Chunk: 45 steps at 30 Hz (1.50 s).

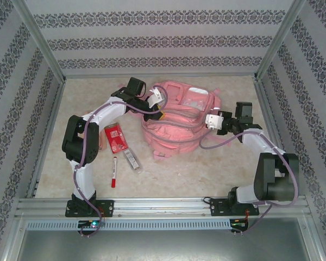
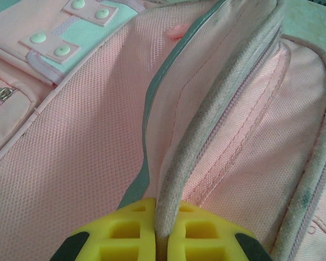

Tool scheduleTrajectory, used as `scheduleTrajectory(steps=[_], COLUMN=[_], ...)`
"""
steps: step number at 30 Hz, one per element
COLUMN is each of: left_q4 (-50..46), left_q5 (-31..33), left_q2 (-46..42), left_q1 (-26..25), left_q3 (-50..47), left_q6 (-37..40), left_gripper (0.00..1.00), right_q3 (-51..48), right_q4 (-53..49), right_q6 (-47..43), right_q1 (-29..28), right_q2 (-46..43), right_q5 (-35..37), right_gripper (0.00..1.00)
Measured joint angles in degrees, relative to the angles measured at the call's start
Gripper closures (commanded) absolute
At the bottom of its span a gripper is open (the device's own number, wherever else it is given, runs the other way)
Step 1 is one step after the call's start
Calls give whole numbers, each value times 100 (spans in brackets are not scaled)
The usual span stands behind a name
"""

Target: Pack the student bag

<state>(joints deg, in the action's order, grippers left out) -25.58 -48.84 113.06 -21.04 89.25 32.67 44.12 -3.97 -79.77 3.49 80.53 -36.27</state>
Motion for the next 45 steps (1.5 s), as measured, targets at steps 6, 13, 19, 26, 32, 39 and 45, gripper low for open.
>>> scheduleTrajectory(steps=[6, 13, 19, 26, 32, 39, 45], left_q4=[-4, 9, 9, 26, 24, -17, -22], left_q5=[-15, 50, 44, 0, 0, 48, 111], left_q2=[111, 149, 149, 149, 149, 149, 149], left_q1=[-9, -24, -24, -22, -22, -39, -76], left_q3=[120, 210, 212, 212, 212, 212, 212], left_q6=[-20, -17, -15, -17, -13, 166, 289], left_gripper=[100, 100, 100, 100, 100, 100, 100], right_q3=[-273, -289, 791, 1217, 1246, 1246, 1475], right_q4=[-37, 726, 81, -619, -955, -896, -868], right_q6=[623, 3895, 8277, 11580, 13223, 15564, 16771], right_q1=[0, 15, 599, 1176, 861, 551, 236], right_q2=[-275, -415, -13, 1051, 1154, 1187, 1462], right_q5=[-280, -411, 284, -678, -1126, -833, -448], right_gripper=[50, 37, 47, 55, 66, 66, 66])
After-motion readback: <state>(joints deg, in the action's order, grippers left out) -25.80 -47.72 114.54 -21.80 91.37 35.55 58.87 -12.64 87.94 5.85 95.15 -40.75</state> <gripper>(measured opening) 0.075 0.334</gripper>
